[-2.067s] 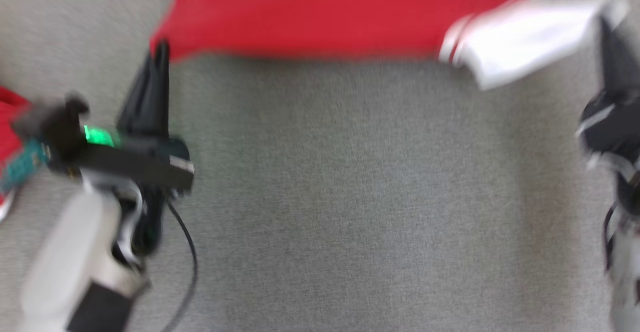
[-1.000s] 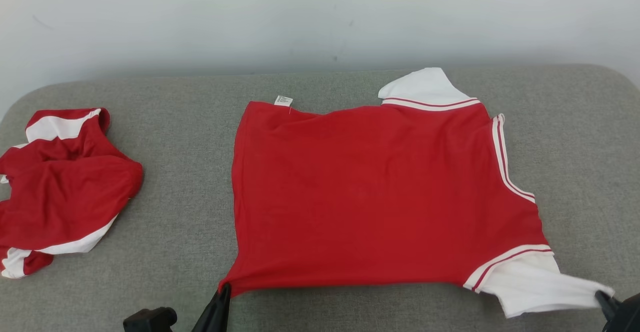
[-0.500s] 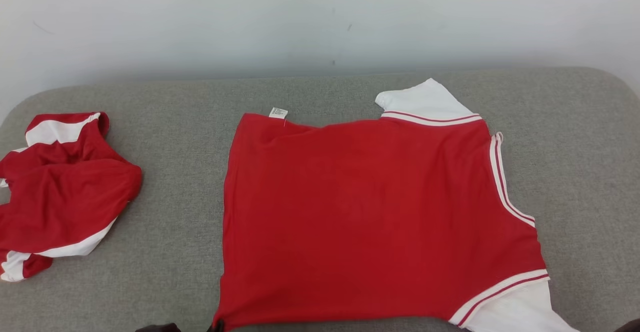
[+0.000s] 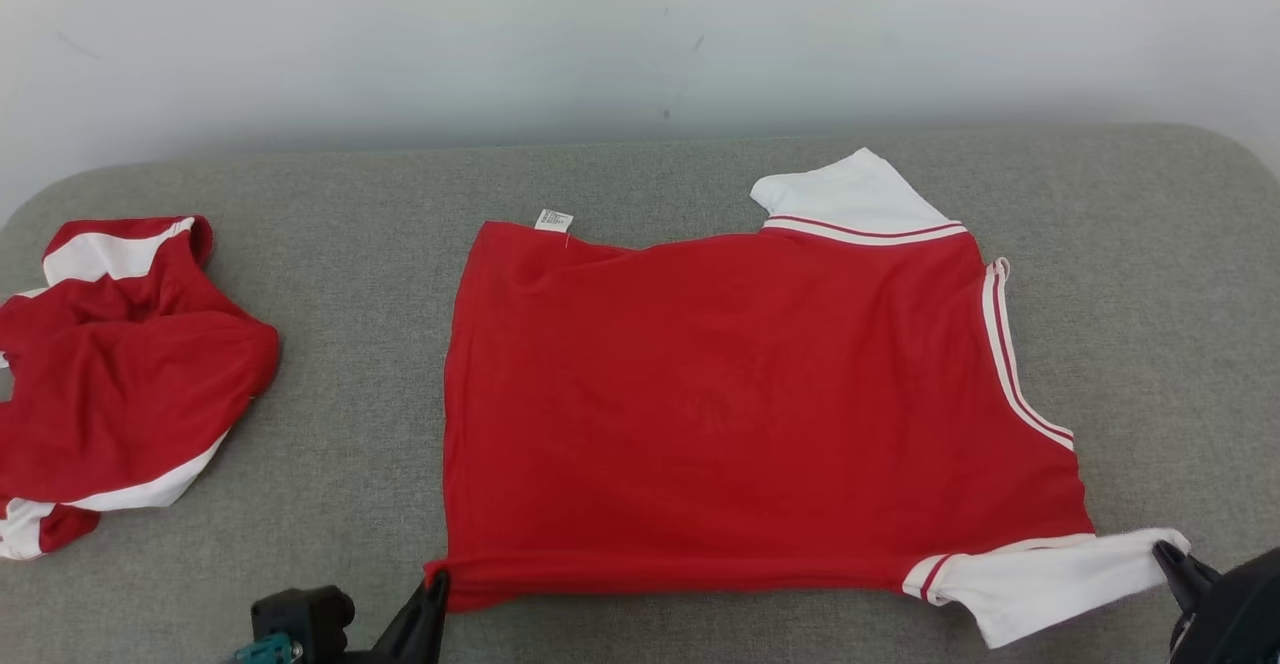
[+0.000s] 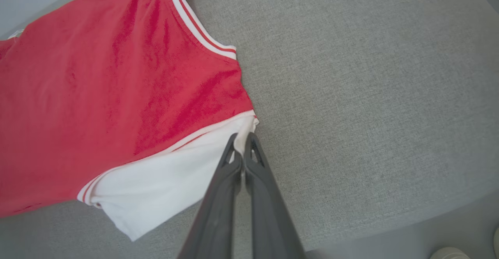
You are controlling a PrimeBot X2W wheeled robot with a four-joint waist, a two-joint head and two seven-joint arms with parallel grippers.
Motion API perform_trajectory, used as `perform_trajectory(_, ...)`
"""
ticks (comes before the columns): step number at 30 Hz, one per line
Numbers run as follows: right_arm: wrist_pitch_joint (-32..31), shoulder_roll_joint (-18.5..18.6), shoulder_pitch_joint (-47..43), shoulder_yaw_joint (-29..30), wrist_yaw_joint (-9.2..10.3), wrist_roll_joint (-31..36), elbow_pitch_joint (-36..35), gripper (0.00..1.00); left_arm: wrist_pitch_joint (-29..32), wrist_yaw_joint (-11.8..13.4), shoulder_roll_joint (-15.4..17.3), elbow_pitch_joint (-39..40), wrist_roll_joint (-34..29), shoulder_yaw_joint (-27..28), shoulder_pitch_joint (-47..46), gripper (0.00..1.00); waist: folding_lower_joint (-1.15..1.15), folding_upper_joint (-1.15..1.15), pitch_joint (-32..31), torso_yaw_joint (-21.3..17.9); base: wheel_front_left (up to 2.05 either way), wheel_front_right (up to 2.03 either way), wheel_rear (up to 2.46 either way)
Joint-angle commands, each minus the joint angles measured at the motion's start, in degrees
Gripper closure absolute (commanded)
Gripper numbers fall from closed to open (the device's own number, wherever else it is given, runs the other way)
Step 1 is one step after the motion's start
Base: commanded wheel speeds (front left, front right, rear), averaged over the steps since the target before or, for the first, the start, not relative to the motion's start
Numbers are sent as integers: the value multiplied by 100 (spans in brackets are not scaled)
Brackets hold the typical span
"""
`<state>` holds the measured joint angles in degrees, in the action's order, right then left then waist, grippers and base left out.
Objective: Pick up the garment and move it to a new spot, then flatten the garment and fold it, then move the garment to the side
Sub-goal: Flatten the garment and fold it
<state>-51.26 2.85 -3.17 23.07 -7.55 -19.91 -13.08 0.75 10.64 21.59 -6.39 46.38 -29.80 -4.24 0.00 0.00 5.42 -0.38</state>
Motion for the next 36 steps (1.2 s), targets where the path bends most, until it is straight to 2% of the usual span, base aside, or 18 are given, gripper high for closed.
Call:
perform_trajectory(1,54,6,82,-27,11,-5,25,100,11,9,-7,12,24,9,-87,100,0,0,12,-3,0,0,0)
perform_trajectory(5,297,7,517,-190,11,-36,253,100,58,-52,-66,-67,1,16,-398,100,0,0,64,-26,0,0,0)
perform_trajectory(16,1405,9,1674,-723,11,837,1067,100,9,-191,-275,-870,-230,-65,-1381,100,0,0,328,-1,0,0,0)
perform_trajectory(20,1748,12,2041,-782,11,966,1328,100,-62,-228,-348,-1114,-300,-90,-1638,100,0,0,437,23,0,0,0)
perform_trajectory(33,2225,101,2901,-873,11,1385,2149,100,-327,-296,-557,-1654,-358,-106,-2178,100,0,0,769,133,0,0,0)
perform_trajectory(34,2267,103,2937,-876,11,1404,2214,100,-338,-317,-573,-1689,-367,-116,-2202,87,0,0,784,143,0,0,0)
perform_trajectory(35,2298,97,2966,-873,11,1407,2280,30,-366,-341,-584,-1723,-386,-136,-2226,75,0,0,793,152,0,0,0)
perform_trajectory(36,2360,90,3005,-855,11,1391,2315,0,-408,-348,-592,-1760,-409,-144,-2252,0,0,0,799,161,0,0,0)
